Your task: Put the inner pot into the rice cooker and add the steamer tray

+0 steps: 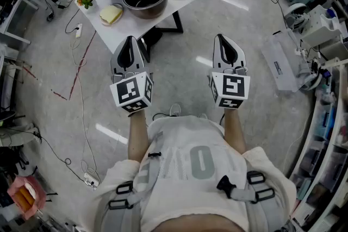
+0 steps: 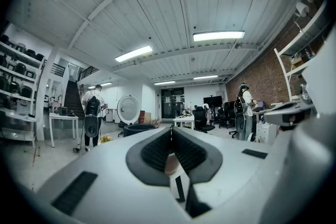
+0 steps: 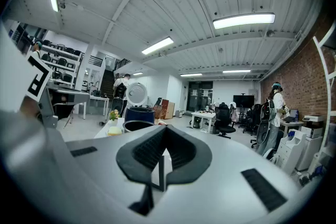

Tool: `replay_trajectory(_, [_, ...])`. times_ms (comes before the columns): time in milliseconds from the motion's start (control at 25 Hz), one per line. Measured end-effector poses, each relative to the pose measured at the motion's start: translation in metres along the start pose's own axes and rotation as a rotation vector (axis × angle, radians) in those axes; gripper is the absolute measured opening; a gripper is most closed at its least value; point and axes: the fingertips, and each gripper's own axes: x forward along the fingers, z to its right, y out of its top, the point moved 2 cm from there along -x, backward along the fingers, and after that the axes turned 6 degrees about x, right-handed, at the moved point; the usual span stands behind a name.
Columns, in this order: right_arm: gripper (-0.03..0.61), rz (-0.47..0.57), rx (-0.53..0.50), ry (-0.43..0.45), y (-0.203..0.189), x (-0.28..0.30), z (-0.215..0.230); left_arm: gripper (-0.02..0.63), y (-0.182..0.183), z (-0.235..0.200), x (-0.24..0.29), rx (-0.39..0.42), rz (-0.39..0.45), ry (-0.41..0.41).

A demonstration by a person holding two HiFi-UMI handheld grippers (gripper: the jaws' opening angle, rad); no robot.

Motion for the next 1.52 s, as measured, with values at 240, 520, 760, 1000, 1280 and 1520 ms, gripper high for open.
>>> replay_trajectory(240, [0.006, -0.010, 0.002, -0.002, -0.001, 0.013, -0.009, 0.025, -0.001, -0.012, 0.016, 0.000, 0.007, -0.028])
replay_trajectory(520, [0.006, 0.016, 0.086, -0.018, 0.000, 0.015, -0.020, 0.025, -0.003, -0.026, 0.029, -0.011, 0.012, -0.100])
replay_trajectory(760, [0.006, 0.000, 0.098, -0.054, -0.017, 0.001, -0.030, 0.025, -0.012, -0.044, 0.043, 0.012, 0.033, -0.103])
replay_trajectory(1000, [0.007, -0.029, 0.046, -0.026, -0.022, 0.008, -0.017, 0.025, -0.009, -0.030, 0.062, 0.022, 0.058, -0.136])
replay_trajectory(1280, [0.008, 0.011, 0.055, -0.004, -0.027, 0.064, 0.010, 0.025, -0.015, -0.016, 0.105, 0.061, 0.079, -0.108])
replay_trajectory(1520, [0.008, 0.041, 0.046, 0.029, -0.008, 0.136, 0.041, 0.025, -0.001, -0.009, 0.172, 0.046, 0.096, -0.070])
